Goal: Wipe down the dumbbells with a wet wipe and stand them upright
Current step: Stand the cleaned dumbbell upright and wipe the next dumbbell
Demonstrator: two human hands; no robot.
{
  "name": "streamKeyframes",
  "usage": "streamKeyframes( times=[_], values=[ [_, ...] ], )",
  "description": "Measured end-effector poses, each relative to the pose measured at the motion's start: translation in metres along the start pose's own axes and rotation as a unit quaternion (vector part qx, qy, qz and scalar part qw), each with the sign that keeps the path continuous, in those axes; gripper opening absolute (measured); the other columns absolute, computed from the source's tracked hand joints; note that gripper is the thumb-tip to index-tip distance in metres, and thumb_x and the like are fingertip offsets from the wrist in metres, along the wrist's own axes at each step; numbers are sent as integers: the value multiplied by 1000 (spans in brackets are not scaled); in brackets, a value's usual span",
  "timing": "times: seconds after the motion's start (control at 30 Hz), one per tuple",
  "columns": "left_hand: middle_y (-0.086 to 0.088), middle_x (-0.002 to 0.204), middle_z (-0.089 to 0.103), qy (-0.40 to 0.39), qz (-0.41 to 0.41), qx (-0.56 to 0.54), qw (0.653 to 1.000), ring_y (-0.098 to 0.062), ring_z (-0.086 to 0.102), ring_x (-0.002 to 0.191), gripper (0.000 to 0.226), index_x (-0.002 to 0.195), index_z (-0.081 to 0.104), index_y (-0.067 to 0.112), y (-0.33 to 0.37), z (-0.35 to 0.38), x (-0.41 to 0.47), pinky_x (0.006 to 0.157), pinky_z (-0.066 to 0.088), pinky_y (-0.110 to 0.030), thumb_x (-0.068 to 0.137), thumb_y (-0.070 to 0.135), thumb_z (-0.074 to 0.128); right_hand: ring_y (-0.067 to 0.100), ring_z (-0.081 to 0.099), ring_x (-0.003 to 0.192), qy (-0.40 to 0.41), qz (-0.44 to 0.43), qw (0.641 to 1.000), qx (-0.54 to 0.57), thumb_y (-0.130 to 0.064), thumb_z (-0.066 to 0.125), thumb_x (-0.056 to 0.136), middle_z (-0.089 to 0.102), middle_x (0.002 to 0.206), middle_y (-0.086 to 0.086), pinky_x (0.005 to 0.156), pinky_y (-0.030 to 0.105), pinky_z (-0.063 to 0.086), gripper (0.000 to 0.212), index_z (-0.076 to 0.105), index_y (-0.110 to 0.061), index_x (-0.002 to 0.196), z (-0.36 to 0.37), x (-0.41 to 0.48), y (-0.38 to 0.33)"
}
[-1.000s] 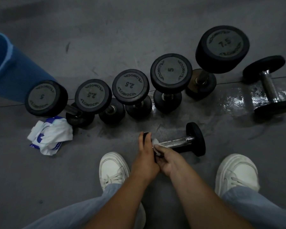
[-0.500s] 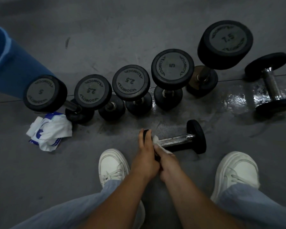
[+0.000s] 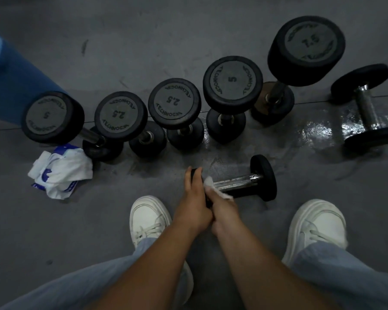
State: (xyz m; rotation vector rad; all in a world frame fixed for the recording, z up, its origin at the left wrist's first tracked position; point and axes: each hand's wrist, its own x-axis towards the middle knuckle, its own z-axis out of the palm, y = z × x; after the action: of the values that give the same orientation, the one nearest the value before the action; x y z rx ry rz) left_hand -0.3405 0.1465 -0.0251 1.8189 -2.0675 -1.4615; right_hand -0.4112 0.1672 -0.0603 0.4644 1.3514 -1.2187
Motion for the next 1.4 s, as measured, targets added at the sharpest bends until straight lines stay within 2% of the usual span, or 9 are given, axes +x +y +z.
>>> streamKeyframes(
  times=[0.3, 0.4, 0.5, 0.67, 0.8, 0.93, 1.07, 1.23, 1.4],
  values=[
    [-5, 161, 16, -109, -74, -20, 991, -23, 35, 140, 108, 157, 11, 21, 13, -12, 14, 110, 36, -26, 72, 6, 75, 23, 69, 73, 36, 11, 999, -7, -7, 68, 87, 71, 90, 16, 70, 35, 57, 14, 66, -1, 100, -12, -4, -8],
    [-6, 161, 23, -175, -97, -51, 978, -23, 34, 142, 121, 158, 4, 27, 11, -9, 13, 108, 36, -25, 67, 6, 82, 15, 70, 70, 41, -19, 999, 11, -2, 64, 89, 73, 81, 8, 69, 28, 58, 8, 69, -3, 95, -35, -16, -3],
    [-6, 157, 31, -124, -93, -117, 981, -19, 43, 133, 115, 158, 6, 27, 2, -2, 0, 96, 42, -15, 73, 4, 80, 8, 71, 82, -4, -48, 998, 30, 4, 56, 91, 75, 93, 4, 70, 16, 56, 21, 68, -1, 107, -42, -21, 2],
    [-3, 165, -10, -85, -35, -56, 994, -16, 4, 152, 105, 157, -8, 20, 4, 15, -13, 114, 9, -19, 86, 14, 68, 21, 71, 87, -1, -25, 1000, -2, -6, 66, 88, 73, 95, 15, 78, 27, 58, 17, 70, 1, 103, -31, -9, -10],
    [1, 163, -21, -118, -28, 12, 993, -20, 18, 150, 126, 155, -15, 27, 4, 9, -1, 114, 24, -25, 73, 21, 81, 21, 70, 90, -21, -17, 1000, 13, -4, 63, 90, 71, 104, 17, 72, 25, 58, 22, 67, -1, 111, -41, -9, -2],
    [-2, 164, -18, -99, -23, 60, 993, -26, 32, 145, 127, 156, -12, 28, 5, 8, -1, 113, 36, -38, 71, 27, 83, 20, 72, 85, -22, -22, 1000, 3, -6, 66, 88, 72, 101, 17, 77, 27, 58, 19, 70, -3, 106, -32, -3, -8],
    [2, 163, -3, -94, -8, 35, 995, -23, 36, 141, 128, 156, -2, 26, 1, 6, 8, 113, 38, -37, 64, 26, 87, 23, 71, 91, -19, -25, 999, 12, -8, 66, 88, 72, 103, 19, 71, 27, 59, 23, 68, -1, 110, -33, -4, -1],
    [4, 161, 5, -101, -9, 16, 995, -20, 34, 141, 125, 157, 1, 24, 2, 3, 15, 108, 33, -25, 65, 21, 86, 31, 67, 103, -27, -7, 1000, 11, -11, 68, 87, 70, 107, 21, 92, 40, 54, 29, 67, 0, 114, -33, 5, -6],
    [3, 162, 7, -77, 8, 8, 997, -19, 34, 141, 121, 156, 1, 27, 2, 2, 5, 107, 32, -24, 68, 26, 85, 22, 69, 99, -49, -21, 997, 52, -8, 64, 88, 72, 104, 14, 85, 30, 54, 25, 68, -3, 113, -37, -5, 1]
  ],
)
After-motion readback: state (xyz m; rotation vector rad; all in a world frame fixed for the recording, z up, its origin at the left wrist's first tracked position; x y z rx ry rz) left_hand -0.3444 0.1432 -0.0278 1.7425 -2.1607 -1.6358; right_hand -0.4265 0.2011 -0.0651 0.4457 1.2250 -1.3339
